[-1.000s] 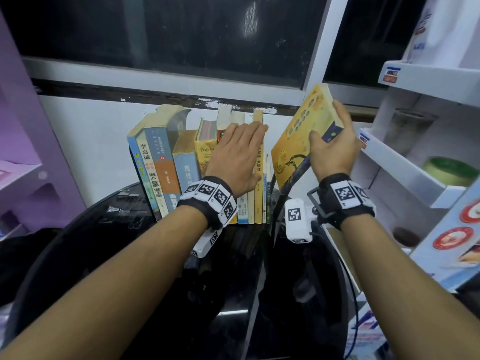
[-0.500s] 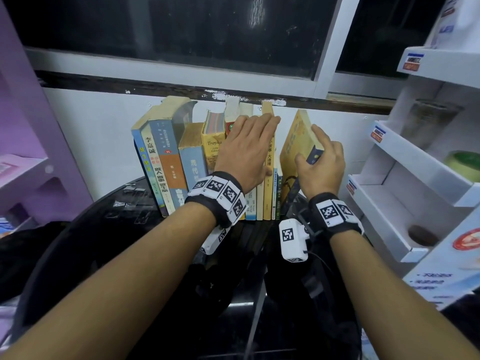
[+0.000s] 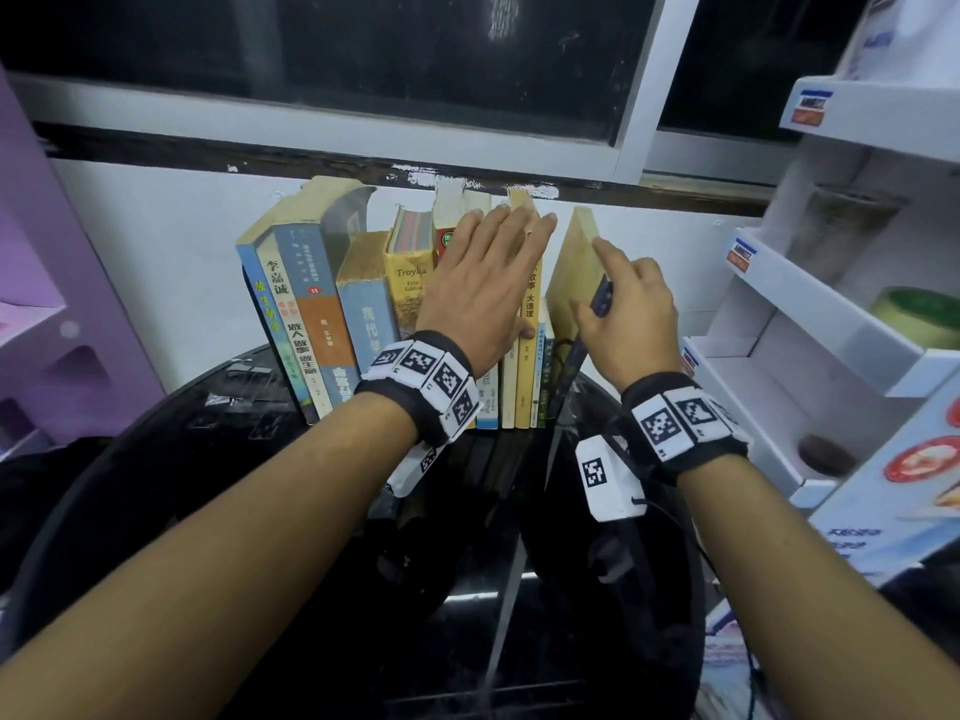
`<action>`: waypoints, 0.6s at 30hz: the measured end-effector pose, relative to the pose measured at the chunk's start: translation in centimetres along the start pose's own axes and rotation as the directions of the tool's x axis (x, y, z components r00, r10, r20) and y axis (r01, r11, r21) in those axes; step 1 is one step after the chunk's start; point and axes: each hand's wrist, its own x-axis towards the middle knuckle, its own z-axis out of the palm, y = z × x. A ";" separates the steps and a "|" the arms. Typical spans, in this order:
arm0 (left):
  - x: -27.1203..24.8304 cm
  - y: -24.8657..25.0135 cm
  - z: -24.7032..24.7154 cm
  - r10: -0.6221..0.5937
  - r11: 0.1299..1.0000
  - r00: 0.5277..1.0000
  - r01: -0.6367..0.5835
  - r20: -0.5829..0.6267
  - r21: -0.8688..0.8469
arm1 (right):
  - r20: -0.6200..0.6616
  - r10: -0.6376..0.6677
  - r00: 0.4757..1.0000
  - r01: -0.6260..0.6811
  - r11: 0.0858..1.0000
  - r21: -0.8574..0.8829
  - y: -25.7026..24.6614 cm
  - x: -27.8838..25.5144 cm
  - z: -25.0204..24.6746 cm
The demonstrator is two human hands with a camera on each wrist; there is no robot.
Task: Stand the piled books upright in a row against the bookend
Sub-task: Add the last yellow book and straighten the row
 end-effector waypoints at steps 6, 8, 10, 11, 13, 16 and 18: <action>0.6 0.4 0.1 0.010 1.000 1.000 -0.011 -0.010 -0.016 | 0.057 -0.038 0.998 0.042 0.996 -0.084 -0.2 0.2 -0.1; 0.8 0.8 0.2 0.033 0.999 0.999 -0.034 -0.013 -0.031 | 0.086 -0.032 0.996 0.041 0.993 -0.107 -0.4 0.7 -0.1; 1.1 1.1 0.4 0.056 0.998 0.998 -0.056 -0.019 -0.039 | 0.109 -0.036 0.993 0.050 0.991 -0.126 -0.7 1.2 0.0; 1.3 1.2 0.4 0.063 0.997 0.998 -0.063 -0.020 -0.046 | 0.117 -0.043 0.992 0.059 0.989 -0.135 -0.8 1.4 0.1; 1.5 1.1 0.4 0.064 0.996 0.998 -0.065 -0.016 -0.056 | 0.137 -0.044 0.990 0.067 0.983 -0.169 -1.1 1.7 0.1; 1.3 0.8 0.4 0.047 0.998 0.999 -0.047 -0.001 -0.051 | 0.174 -0.020 0.984 0.063 0.968 -0.245 -1.4 1.7 -0.1; 1.2 0.5 0.3 0.031 0.998 0.999 -0.031 0.008 -0.058 | 0.194 -0.006 0.981 0.058 0.964 -0.261 -1.5 1.6 -0.3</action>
